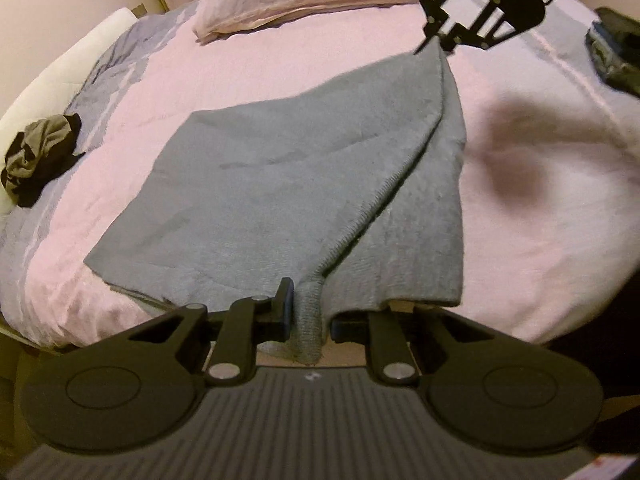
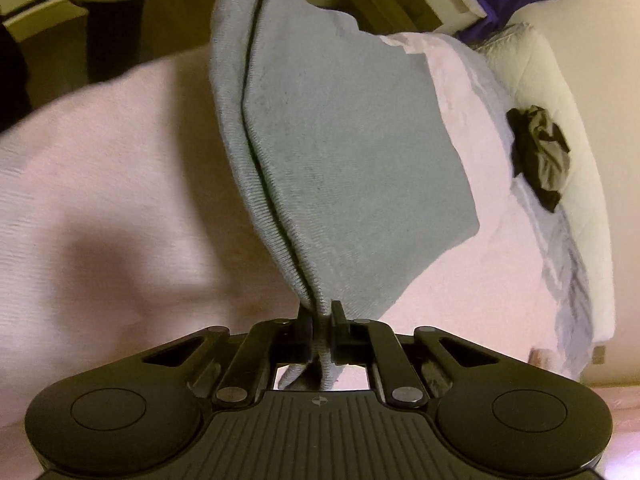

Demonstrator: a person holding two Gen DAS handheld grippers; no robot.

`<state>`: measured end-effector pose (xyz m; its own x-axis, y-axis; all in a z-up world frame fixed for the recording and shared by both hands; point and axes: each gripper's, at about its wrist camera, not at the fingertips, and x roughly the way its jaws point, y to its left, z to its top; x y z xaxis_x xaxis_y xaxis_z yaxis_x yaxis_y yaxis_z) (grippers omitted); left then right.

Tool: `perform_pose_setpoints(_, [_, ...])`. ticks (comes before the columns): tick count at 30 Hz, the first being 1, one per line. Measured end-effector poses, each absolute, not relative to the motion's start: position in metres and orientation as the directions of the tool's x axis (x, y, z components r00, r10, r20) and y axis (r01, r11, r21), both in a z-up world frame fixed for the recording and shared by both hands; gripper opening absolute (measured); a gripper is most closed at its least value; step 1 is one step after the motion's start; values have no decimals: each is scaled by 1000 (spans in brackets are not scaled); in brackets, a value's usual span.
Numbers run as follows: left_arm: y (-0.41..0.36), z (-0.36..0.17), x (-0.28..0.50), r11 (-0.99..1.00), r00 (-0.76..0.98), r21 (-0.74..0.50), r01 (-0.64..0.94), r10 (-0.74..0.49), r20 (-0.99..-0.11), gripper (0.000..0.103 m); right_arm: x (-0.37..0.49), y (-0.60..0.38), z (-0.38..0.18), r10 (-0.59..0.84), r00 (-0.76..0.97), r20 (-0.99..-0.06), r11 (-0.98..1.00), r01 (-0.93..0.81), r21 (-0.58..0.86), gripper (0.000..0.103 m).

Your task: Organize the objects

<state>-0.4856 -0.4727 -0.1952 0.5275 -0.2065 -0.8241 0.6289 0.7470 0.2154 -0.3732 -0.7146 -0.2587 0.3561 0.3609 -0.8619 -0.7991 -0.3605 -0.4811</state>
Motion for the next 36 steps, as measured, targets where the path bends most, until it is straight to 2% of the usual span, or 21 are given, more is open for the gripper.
perform_pose_setpoints(5, [-481,-181,-523,779,430,67,623,-270,-861,13,-414,-739,-229,286,244,-927,-377,-861,-343,4])
perform_pose_setpoints(8, [-480,-177,-526,799,403,9,601,-293,-867,13,-408,-733,-208,277,240,-930,-363,-870,-333,4])
perform_pose_setpoints(14, [-437,-151,-472,857,419,-103,506,-349,-838,13,-358,-684,-157,291,267,-919,-360,-859,-363,4])
perform_pose_setpoints(19, [-382,-147,-418,890,429,-186,416,-373,-823,13,-293,-619,-147,288,270,-919,-355,-861,-364,4])
perform_pose_setpoints(27, [-310,-209,-327,892,330,-393,224,-449,-830,13,-191,-525,-204,194,189,-963,-321,-915,-244,4])
perform_pose_setpoints(33, [-279,-260,-288,875,263,-474,97,-482,-836,14,-142,-485,-266,109,109,-988,-294,-946,-137,5])
perform_pose_setpoints(35, [-275,-274,-281,876,241,-477,71,-479,-844,16,-132,-477,-282,103,104,-989,-272,-954,-129,9])
perform_pose_setpoints(36, [-272,-279,-279,877,239,-478,52,-476,-846,18,-127,-472,-287,109,124,-986,-255,-955,-148,18])
